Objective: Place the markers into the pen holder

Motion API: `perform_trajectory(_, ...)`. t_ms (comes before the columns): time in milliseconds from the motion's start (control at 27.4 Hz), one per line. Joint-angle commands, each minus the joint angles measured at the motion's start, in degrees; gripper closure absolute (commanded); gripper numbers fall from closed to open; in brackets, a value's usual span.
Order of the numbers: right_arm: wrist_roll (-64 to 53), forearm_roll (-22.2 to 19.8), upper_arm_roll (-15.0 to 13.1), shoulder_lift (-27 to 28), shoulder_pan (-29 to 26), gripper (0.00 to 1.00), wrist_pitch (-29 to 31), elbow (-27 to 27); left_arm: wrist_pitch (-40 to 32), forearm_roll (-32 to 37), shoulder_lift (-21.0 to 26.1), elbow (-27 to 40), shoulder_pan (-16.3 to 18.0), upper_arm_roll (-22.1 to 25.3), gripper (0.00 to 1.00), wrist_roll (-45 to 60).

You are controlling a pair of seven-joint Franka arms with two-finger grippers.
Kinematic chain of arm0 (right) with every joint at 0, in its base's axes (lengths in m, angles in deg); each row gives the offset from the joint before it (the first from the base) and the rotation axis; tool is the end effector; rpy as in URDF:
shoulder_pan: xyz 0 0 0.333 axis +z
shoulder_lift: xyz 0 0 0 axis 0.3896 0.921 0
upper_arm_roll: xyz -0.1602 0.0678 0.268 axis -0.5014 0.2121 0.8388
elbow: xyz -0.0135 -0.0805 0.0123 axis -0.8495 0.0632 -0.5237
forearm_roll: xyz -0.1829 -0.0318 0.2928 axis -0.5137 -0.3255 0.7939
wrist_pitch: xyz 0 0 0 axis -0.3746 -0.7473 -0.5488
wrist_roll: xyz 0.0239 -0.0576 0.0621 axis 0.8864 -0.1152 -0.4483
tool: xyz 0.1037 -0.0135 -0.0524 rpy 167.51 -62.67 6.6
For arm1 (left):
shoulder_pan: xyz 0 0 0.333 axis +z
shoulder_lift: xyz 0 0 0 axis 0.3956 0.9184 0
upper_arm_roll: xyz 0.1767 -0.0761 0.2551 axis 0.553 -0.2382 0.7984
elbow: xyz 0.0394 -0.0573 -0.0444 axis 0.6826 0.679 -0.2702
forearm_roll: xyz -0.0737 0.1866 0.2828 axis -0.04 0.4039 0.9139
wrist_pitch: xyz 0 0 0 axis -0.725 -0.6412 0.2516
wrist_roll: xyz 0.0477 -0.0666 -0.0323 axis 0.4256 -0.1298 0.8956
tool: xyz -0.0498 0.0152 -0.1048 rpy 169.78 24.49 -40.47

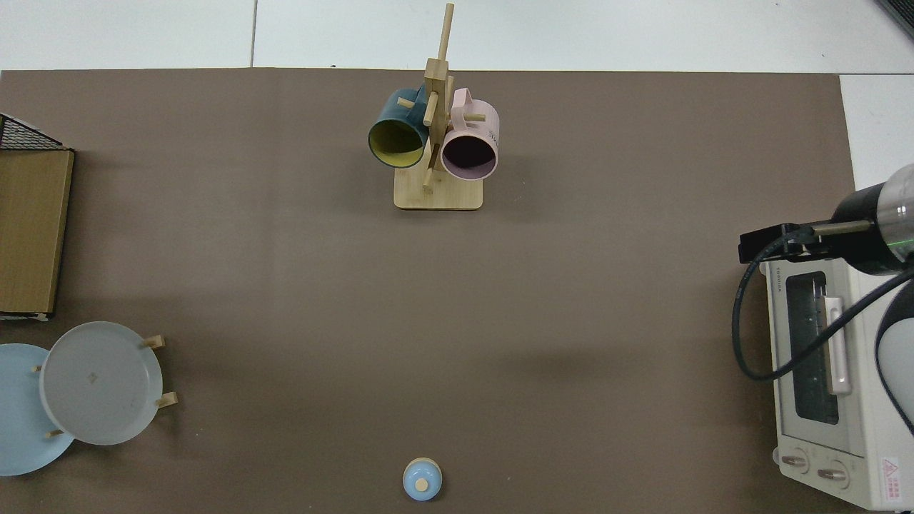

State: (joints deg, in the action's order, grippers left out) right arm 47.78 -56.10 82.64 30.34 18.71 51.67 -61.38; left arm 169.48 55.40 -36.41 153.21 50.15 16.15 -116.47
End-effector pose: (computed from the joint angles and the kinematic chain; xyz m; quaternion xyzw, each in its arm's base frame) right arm 0.4931 0.0385 0.6225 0.9999 0.0062 0.0082 0.0033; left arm 0.5348 0.1885 0.6142 -0.5089 0.7354 0.2397 0.3778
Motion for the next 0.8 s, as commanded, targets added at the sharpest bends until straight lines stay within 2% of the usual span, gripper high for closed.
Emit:
perform_trajectory(0,-1.59,-0.04,0.41,-0.17,-0.96,0.0,-0.9,0.4,2.17,0.15,4.74,-6.5,2.6,-0.65,1.0,-8.02)
perform_trajectory(438,-1.59,-0.04,0.41,-0.17,-0.87,0.0,-0.9,0.31,5.16,-3.28,5.98,-5.36,5.77,-0.57,1.0,-14.01)
perform_trajectory(766,-1.59,-0.04,0.41,-0.17,-0.87,0.0,-0.9,0.4,8.41,-3.9,6.06,0.08,6.91,-0.57,1.0,-13.13)
